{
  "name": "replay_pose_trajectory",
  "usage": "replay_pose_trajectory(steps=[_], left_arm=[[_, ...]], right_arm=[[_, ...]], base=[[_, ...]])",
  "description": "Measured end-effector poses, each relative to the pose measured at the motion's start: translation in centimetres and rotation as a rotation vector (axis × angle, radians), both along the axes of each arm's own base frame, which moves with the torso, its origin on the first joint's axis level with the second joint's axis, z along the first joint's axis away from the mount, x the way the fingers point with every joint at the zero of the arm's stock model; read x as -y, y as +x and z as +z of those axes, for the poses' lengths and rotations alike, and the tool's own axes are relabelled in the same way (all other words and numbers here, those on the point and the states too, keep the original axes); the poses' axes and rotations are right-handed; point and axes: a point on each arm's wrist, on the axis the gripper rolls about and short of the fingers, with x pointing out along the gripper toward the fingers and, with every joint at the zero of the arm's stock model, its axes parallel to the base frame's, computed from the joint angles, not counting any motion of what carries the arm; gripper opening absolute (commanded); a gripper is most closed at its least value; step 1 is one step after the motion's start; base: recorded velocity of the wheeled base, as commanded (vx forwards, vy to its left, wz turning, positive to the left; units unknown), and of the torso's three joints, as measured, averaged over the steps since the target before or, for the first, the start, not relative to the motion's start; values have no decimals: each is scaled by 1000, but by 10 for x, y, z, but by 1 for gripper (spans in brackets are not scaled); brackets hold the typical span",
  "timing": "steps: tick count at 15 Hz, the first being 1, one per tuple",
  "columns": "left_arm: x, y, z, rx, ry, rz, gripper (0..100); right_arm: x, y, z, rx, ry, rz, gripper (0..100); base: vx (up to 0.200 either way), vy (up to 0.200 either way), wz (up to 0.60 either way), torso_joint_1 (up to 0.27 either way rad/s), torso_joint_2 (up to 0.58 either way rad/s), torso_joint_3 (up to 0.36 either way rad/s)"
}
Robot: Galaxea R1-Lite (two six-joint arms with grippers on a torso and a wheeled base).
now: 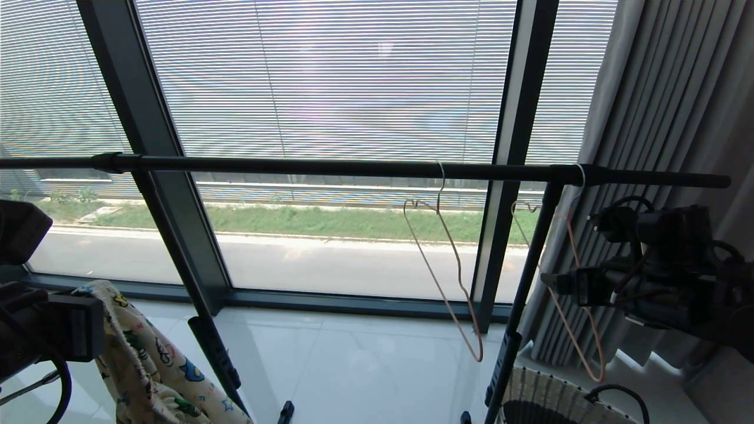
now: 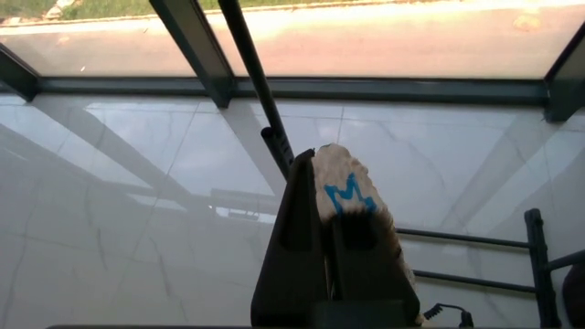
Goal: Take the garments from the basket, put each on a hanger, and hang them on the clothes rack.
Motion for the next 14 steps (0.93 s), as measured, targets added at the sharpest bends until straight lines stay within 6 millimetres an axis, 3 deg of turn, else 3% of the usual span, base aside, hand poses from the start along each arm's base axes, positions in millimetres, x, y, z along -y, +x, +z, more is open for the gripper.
replay_pose_trajectory(steps=[7, 8, 14], left_arm=[[0, 0, -1, -5, 0, 0, 0], [0, 0, -1, -4, 0, 0, 0], [0, 0, -1, -2, 0, 0, 0]], right_arm=[[-5, 10, -16, -48, -5, -6, 100], [-5, 10, -17, -50, -7, -6, 0], [-5, 12, -20, -59, -11, -9, 0]], base=[[0, 0, 0, 0, 0, 0], [0, 0, 0, 0, 0, 0], [0, 0, 0, 0, 0, 0]])
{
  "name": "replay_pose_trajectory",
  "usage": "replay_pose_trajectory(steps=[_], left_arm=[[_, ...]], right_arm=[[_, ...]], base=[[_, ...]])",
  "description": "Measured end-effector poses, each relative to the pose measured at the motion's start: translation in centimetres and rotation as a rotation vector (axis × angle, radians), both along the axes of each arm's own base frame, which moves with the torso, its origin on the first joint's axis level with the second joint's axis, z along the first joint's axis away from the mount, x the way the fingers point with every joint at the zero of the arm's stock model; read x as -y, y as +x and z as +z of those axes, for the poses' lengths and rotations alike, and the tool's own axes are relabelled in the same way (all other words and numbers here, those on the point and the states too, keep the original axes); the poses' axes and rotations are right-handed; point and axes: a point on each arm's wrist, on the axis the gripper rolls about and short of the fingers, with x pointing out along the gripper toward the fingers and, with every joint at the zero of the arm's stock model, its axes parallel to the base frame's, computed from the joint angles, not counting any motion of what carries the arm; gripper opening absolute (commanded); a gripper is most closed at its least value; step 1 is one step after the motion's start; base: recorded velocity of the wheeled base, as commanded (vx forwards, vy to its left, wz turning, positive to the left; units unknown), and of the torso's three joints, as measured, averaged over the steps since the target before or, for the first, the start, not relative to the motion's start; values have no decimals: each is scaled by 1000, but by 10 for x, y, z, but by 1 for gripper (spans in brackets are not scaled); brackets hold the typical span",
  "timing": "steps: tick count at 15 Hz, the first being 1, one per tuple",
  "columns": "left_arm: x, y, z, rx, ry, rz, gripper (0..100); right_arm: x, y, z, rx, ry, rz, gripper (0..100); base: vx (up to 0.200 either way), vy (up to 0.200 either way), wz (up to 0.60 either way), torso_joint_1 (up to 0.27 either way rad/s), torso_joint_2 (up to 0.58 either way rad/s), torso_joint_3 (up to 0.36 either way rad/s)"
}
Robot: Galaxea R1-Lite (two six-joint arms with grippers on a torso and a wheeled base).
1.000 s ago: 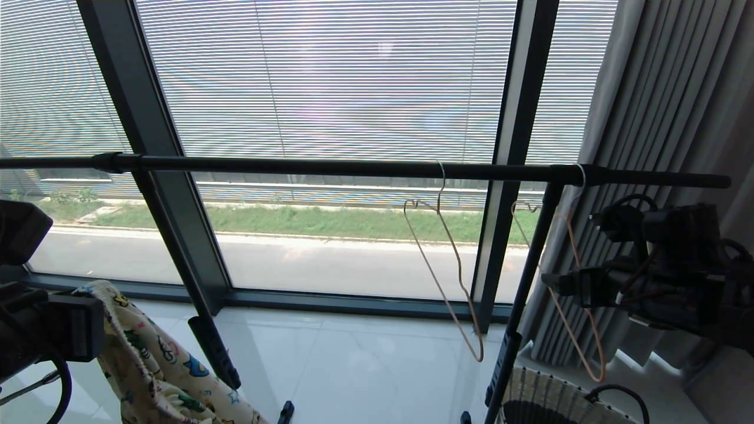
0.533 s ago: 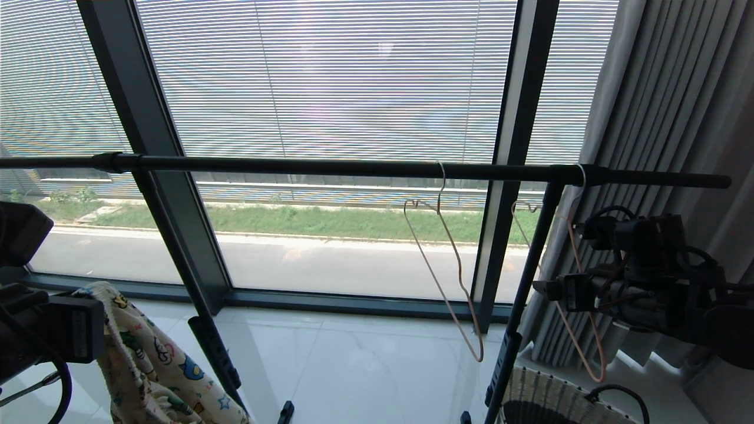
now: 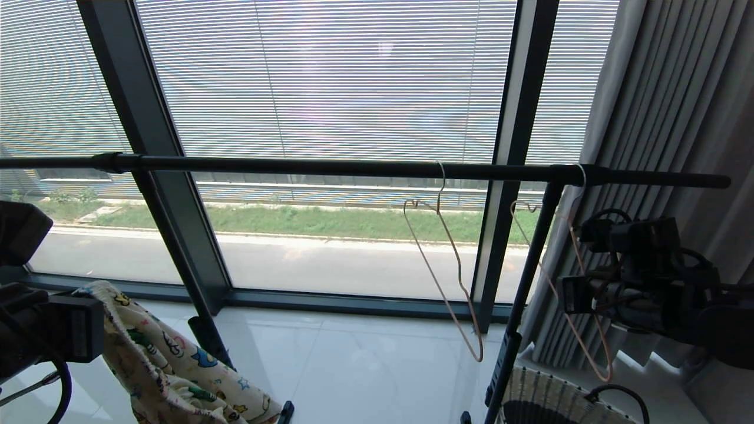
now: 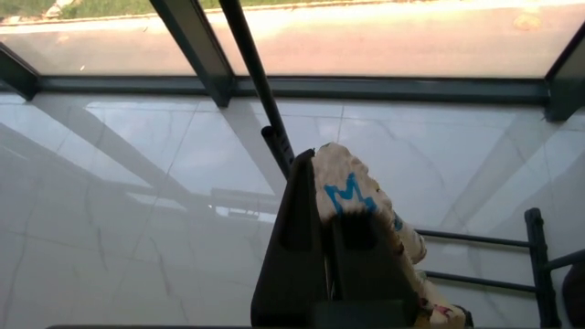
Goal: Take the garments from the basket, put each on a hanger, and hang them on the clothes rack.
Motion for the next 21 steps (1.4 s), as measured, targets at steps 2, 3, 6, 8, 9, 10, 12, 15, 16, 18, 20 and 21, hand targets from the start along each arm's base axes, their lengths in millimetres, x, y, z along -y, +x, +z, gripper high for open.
replay_pose_trajectory(steps=[2, 3, 6, 8, 9, 10, 12, 15, 16, 18, 20, 21], left_arm=[[0, 0, 0, 1, 0, 0, 0], [0, 0, 1, 2, 0, 0, 0], [0, -1, 1, 5, -1, 0, 0], [0, -3, 1, 11, -2, 0, 0], [0, -3, 2, 14, -3, 0, 0], [-1, -4, 2, 18, -4, 1, 0], [-1, -6, 3, 26, -4, 0, 0], [-1, -8, 5, 39, -5, 1, 0], [-1, -9, 5, 42, -2, 8, 0], [-2, -10, 6, 48, 10, 37, 0], [-2, -10, 6, 50, 13, 45, 0], [-3, -11, 6, 52, 13, 45, 0]], right_arm=[[0, 0, 0, 2, 0, 0, 0], [0, 0, 1, 4, 2, -1, 0], [1, -2, 7, 21, 12, -4, 0], [3, -6, 13, 41, 33, -11, 0], [3, -9, 18, 56, 49, -15, 0], [3, -13, 23, 71, 62, -14, 0], [5, -19, 33, 105, 77, -11, 0], [9, -32, 40, 132, 71, -26, 0], [10, -38, 38, 130, 62, -30, 0], [12, -55, 36, 126, 53, -17, 0], [15, -70, 35, 129, 48, -9, 0], [18, -77, 35, 137, 39, -11, 0]], base=[[0, 0, 0, 0, 0, 0], [0, 0, 0, 0, 0, 0], [0, 0, 0, 0, 0, 0], [0, 0, 0, 0, 0, 0], [0, 0, 0, 0, 0, 0], [0, 0, 0, 0, 0, 0], [0, 0, 0, 0, 0, 0], [0, 0, 0, 0, 0, 0], [0, 0, 0, 0, 0, 0], [-200, 0, 0, 2, 2, 0], [-200, 0, 0, 12, 7, 5], [-200, 0, 0, -17, -2, 7]])
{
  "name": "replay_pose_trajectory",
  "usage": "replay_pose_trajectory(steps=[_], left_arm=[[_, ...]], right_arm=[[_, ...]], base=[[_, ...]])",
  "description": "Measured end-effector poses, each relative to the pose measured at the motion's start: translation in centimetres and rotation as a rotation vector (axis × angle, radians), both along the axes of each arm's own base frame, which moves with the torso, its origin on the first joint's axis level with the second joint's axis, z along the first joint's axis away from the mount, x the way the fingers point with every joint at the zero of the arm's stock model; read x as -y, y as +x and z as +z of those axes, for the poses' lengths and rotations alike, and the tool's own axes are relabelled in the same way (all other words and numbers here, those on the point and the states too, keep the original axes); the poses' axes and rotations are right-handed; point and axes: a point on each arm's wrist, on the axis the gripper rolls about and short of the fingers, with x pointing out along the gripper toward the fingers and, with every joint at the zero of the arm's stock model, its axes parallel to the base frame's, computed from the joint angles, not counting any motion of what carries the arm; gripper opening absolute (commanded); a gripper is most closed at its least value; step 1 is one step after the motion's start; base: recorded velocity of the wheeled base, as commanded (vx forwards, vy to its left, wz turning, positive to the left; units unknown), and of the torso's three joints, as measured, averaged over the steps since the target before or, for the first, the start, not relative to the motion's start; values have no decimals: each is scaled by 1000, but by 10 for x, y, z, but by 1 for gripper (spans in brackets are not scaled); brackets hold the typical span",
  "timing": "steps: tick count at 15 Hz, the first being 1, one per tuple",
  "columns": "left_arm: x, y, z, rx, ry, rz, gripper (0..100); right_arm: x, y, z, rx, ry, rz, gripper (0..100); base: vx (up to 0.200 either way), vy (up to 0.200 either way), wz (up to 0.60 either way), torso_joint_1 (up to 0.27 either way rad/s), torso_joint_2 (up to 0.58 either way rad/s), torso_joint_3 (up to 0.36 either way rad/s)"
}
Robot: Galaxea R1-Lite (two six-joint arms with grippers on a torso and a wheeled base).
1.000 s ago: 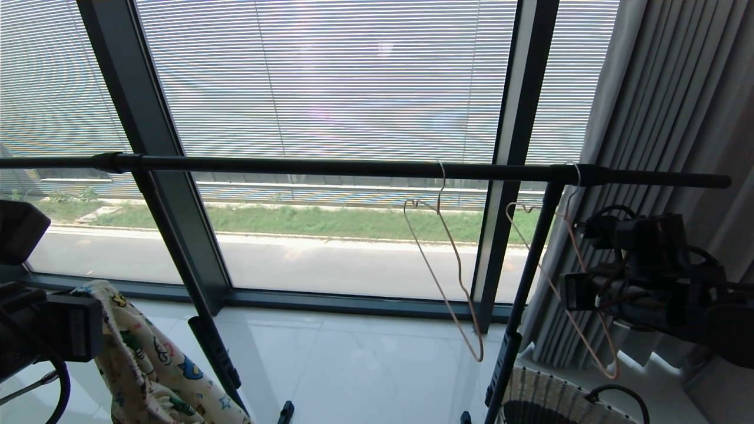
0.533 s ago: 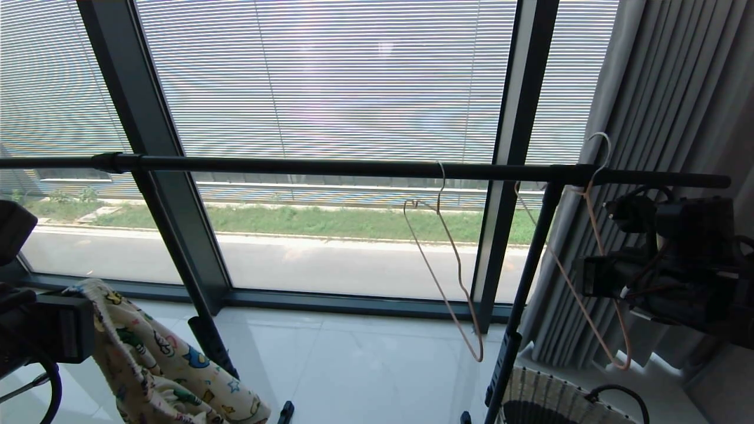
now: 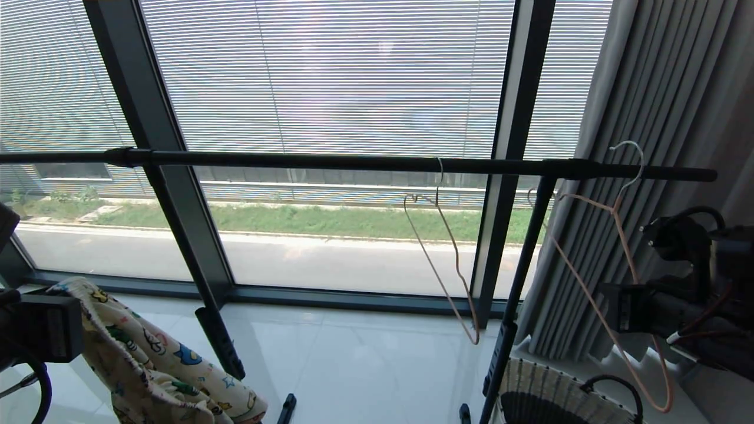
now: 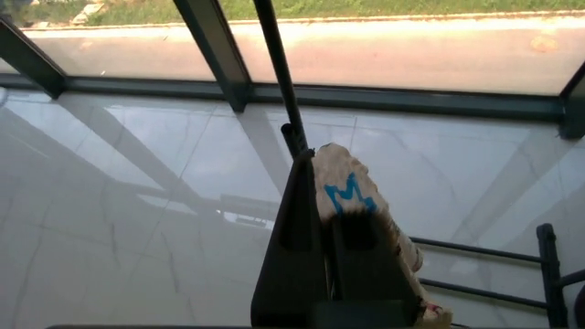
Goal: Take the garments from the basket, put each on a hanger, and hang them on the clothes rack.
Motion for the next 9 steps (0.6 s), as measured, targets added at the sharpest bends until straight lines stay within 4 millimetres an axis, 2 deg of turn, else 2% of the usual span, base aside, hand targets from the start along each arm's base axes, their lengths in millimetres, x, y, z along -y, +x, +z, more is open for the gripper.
replay_pose_trajectory(steps=[4, 9], left_arm=[[0, -1, 0, 2, -1, 0, 0], [0, -2, -1, 0, 5, -2, 0]], right_arm=[[9, -23, 4, 39, -50, 34, 0], [9, -40, 9, 50, -64, 84, 0]], base=[[-200, 0, 0, -1, 6, 6], [-200, 0, 0, 1, 2, 1]])
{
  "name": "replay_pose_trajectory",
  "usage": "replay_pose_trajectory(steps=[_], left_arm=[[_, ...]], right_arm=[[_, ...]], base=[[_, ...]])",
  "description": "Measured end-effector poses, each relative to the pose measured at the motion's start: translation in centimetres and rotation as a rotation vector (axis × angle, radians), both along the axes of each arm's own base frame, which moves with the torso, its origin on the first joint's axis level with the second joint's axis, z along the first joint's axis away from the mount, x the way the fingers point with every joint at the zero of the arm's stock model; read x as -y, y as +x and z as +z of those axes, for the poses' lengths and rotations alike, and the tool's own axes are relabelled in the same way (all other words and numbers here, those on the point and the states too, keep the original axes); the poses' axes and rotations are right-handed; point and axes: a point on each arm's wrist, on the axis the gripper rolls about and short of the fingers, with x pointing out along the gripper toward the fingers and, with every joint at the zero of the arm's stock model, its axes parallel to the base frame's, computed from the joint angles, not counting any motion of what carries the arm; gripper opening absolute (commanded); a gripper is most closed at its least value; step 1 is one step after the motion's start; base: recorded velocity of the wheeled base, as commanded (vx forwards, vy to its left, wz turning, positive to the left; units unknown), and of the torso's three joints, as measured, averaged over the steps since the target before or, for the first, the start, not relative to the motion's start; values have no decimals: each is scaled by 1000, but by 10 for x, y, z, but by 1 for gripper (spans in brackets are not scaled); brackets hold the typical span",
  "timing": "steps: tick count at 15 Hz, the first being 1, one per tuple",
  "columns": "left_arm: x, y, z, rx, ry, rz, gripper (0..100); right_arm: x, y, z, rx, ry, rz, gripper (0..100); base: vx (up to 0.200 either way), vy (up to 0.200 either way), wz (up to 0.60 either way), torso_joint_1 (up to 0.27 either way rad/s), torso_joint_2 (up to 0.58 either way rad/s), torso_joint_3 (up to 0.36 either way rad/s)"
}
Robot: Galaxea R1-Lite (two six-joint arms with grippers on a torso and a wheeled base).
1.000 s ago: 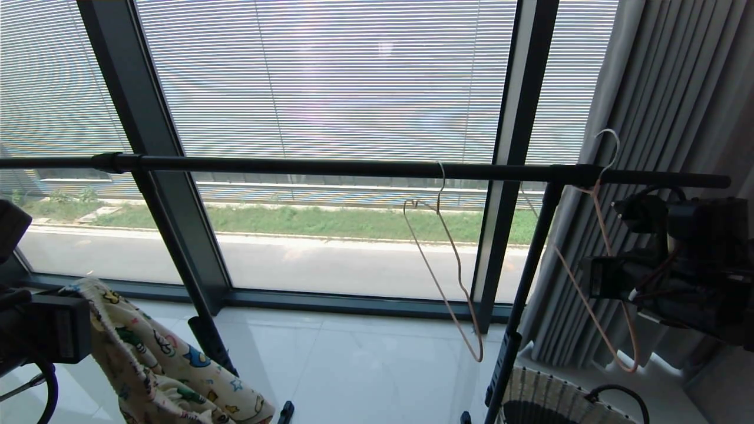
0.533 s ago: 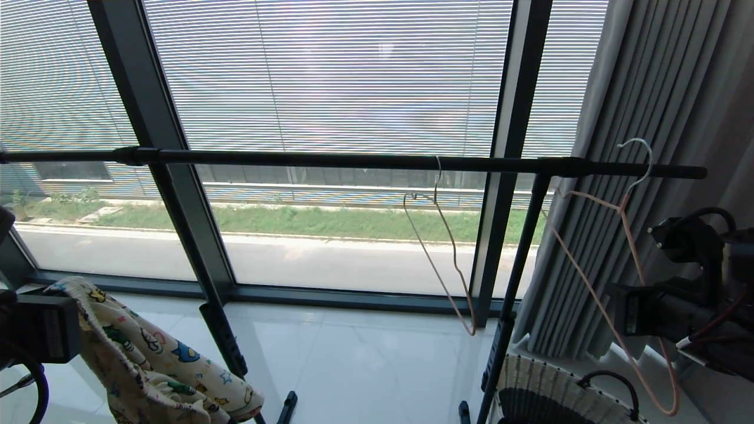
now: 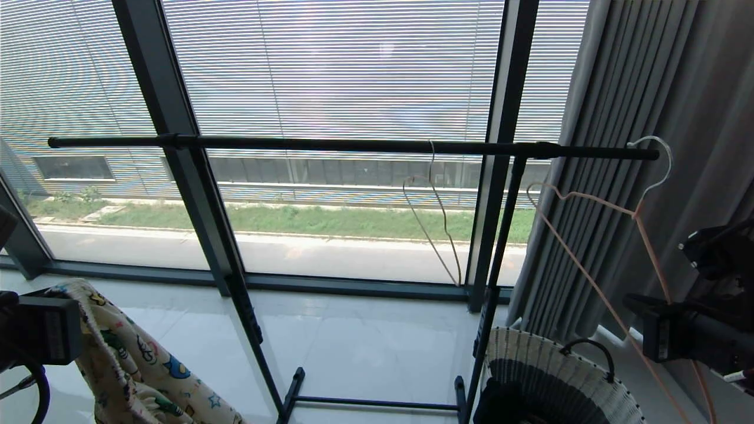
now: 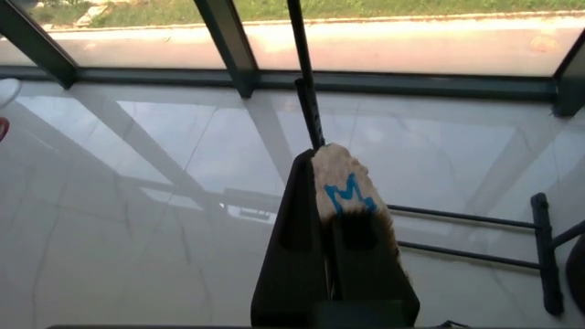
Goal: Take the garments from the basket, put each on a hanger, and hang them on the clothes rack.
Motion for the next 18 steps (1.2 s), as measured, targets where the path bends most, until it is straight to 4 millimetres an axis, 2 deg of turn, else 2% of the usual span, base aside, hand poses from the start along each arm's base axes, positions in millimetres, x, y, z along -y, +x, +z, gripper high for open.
replay_pose_trajectory(steps=[4, 8, 12, 15, 18], left_arm=[[0, 0, -3, -10, 3, -4, 0], [3, -1, -7, -25, 6, -28, 0], [17, 0, -10, -33, -2, -136, 0], [31, 17, -1, 9, -67, -175, 0], [48, 47, 15, 40, -161, -126, 0]], right_arm=[[-4, -11, 4, 10, -11, 60, 0], [-11, -24, 9, 35, 12, 157, 0], [-27, -41, 13, 37, 55, 371, 0], [-38, -51, 10, 1, 76, 521, 0], [-48, -56, 4, -51, 87, 658, 0]], base=[[-200, 0, 0, 4, 2, 7], [0, 0, 0, 0, 0, 0], [0, 0, 0, 0, 0, 0], [0, 0, 0, 0, 0, 0], [0, 0, 0, 0, 0, 0]])
